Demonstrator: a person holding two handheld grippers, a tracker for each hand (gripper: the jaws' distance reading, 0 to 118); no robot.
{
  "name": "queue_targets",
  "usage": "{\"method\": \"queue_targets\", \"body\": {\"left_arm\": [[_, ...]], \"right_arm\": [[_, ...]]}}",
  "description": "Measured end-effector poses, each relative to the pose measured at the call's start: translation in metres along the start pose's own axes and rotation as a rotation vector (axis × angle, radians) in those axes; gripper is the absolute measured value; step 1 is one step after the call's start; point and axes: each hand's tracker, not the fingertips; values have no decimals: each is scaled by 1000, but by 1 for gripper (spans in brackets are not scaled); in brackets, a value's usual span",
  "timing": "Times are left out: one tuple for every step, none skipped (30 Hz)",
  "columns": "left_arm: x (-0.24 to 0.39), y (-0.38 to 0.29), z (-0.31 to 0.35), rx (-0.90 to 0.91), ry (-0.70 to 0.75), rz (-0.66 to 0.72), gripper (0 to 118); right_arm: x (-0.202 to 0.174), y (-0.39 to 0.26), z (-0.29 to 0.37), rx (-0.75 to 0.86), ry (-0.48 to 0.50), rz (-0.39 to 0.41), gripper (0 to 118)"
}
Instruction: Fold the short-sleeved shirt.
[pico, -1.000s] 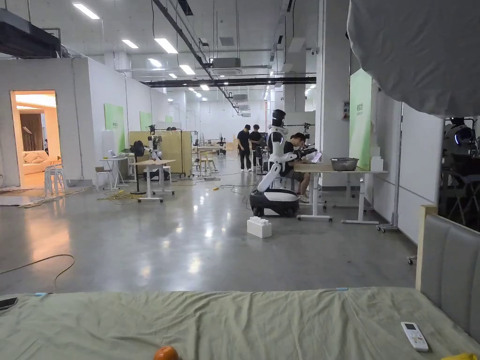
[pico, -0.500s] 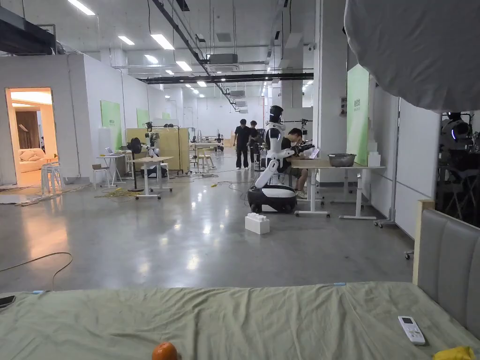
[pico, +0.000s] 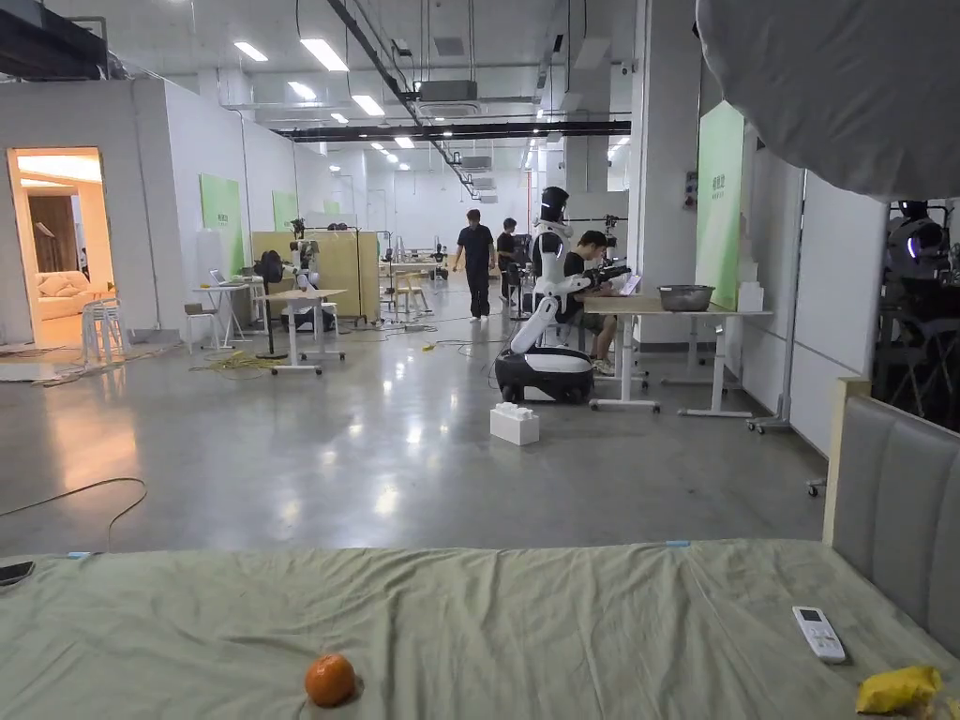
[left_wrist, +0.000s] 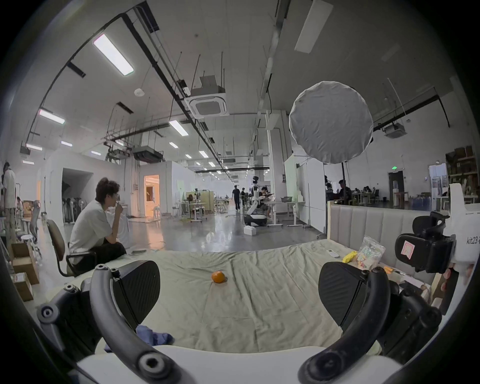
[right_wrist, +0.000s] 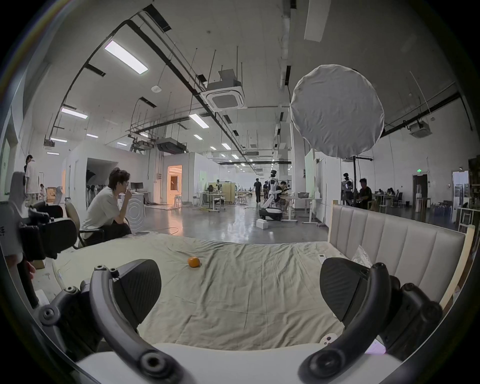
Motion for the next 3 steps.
{"method": "queue_targets", "body": {"left_arm": [[0,0,0,2,6,-7,118],[0,0,0,6,1,-8,118],[0,0,0,14,-1,-7,118]], "right_arm": [[0,-1,0,0,2,-2,118],[1,-1,1,5,6,-7,118],[2,-2,1,8,13,-15,118]]}}
